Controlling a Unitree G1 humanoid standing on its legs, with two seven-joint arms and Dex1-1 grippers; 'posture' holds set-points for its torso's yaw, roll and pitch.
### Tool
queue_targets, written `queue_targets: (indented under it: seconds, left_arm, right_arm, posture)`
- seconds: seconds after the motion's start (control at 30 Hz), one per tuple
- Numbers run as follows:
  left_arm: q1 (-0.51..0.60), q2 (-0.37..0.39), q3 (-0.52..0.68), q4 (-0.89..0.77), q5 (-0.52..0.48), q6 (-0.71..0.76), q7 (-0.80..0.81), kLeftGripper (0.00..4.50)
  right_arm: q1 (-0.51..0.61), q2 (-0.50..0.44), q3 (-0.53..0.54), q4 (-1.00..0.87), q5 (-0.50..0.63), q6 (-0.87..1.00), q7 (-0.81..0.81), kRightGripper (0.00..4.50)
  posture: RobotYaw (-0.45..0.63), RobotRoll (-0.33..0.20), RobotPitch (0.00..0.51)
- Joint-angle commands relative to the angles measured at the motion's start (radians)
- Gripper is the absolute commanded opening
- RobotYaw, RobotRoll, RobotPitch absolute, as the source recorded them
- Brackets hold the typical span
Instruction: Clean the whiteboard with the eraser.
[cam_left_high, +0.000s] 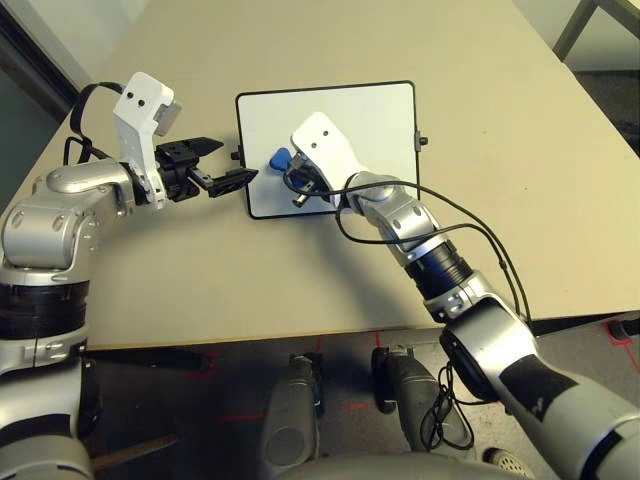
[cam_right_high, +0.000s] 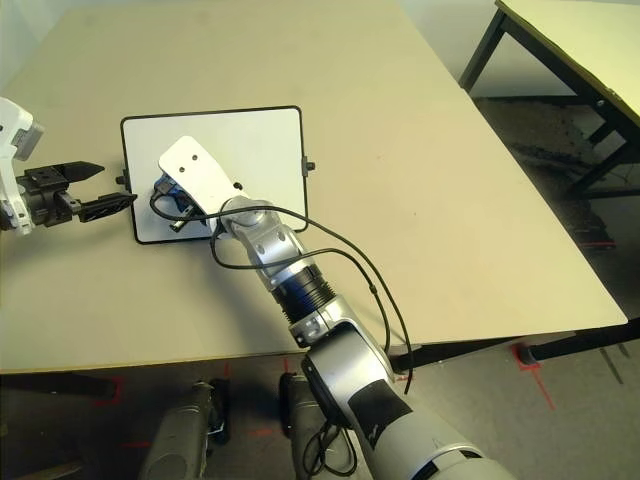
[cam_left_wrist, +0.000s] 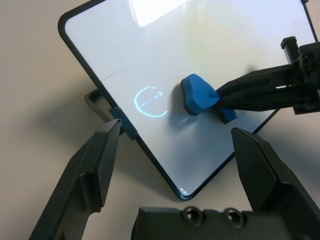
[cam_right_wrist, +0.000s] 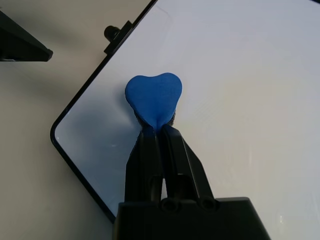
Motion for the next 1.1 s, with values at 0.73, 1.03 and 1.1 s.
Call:
queue_targets:
  seconds: [0.73,1.03,1.1]
  left_arm:
    - [-0.006,-0.033,-0.019,-0.021,-0.006,0.009,0.006,4.50]
    - [-0.019,-0.034,-0.023,-0.017,-0.005,0.010,0.005,4.50]
    - [-0.021,-0.033,-0.024,-0.016,-0.005,0.010,0.004,4.50]
  right_arm:
    - [-0.240,0.007,-0.237,0.294,0.030,-0.219,-0.142,0.00]
    - [-0.106,0.047,-0.106,0.159,-0.002,-0.023,-0.036,0.00]
    - [-0.082,0.042,-0.077,0.135,-0.008,0.016,-0.017,0.00]
  posture:
    - [0.05,0.000,0.240]
    - [0.05,0.000,0.242]
    - [0.05,0.000,0.242]
